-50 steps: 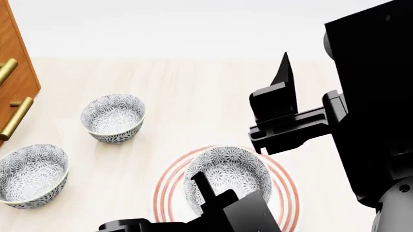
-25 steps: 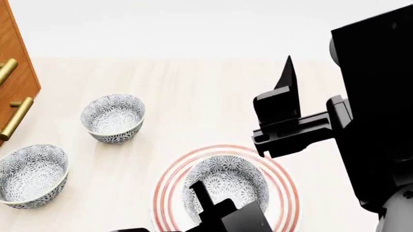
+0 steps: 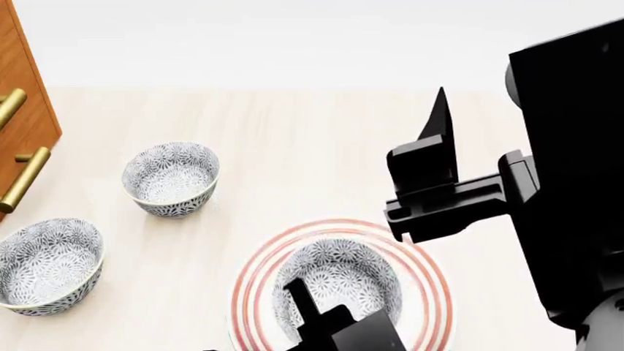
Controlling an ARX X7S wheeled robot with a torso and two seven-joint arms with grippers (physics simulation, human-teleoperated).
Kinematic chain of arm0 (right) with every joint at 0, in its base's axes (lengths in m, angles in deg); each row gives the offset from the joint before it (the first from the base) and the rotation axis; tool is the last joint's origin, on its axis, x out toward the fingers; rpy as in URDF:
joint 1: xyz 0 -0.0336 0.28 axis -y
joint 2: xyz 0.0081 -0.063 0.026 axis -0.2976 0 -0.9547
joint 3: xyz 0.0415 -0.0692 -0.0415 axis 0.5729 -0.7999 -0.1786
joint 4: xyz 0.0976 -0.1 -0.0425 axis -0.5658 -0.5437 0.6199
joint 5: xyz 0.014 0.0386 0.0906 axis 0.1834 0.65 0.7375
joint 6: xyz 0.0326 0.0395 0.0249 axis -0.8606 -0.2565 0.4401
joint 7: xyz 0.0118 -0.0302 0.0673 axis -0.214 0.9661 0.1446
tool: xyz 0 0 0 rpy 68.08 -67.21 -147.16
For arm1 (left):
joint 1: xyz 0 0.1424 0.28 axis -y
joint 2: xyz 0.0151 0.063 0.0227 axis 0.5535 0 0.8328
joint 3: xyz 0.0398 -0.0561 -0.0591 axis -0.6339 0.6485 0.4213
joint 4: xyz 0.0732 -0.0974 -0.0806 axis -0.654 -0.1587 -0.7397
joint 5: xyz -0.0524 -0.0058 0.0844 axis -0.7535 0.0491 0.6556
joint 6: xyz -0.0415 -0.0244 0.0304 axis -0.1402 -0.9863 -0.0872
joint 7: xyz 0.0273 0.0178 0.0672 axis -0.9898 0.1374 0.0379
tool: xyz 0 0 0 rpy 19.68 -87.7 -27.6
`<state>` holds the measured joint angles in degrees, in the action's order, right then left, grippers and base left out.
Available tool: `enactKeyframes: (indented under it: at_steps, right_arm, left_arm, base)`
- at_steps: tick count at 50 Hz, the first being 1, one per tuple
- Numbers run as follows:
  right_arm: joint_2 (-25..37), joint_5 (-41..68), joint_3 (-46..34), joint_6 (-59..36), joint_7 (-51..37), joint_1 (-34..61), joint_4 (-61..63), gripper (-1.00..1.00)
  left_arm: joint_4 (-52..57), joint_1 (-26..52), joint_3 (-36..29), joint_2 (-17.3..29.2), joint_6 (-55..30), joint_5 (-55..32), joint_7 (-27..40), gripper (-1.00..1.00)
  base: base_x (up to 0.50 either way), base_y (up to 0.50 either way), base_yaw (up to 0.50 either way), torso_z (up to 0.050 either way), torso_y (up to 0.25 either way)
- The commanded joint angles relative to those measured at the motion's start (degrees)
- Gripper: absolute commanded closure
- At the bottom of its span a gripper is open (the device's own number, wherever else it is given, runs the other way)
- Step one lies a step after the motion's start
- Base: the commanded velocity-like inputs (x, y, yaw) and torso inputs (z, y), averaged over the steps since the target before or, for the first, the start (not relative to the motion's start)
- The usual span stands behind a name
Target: Put the bowl at the front on the plate.
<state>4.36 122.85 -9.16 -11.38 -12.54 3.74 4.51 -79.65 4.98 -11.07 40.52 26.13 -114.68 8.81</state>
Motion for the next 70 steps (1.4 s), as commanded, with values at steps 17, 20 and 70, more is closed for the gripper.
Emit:
enactKeyframes:
  at_steps: [17, 20, 70]
  right_arm:
    - [0.9, 0.4, 0.4, 0.6, -0.3, -0.4, 0.8, -1.00]
    - [0.8, 0.3, 0.3, 0.6, -0.2, -0.5, 0.7, -1.00]
    - [1.7, 1.1, 1.0, 1.0, -0.9, 0.3, 1.7, -1.00]
  left_arm:
    - [0.9, -0.3, 0.4, -0.1, -0.8, 1.2, 1.1, 1.00]
    - [0.9, -0.3, 0.3, -0.1, -0.6, 1.4, 1.4, 1.00]
    - [2.1, 3.4, 0.4, -0.1, 0.8, -7.4, 0.3, -1.00]
  base:
    - [0.00, 0.00, 0.00, 0.000, 0.001]
    - [0.00, 0.00, 0.00, 0.000, 0.000]
    - [0.00, 0.00, 0.00, 0.000, 0.000]
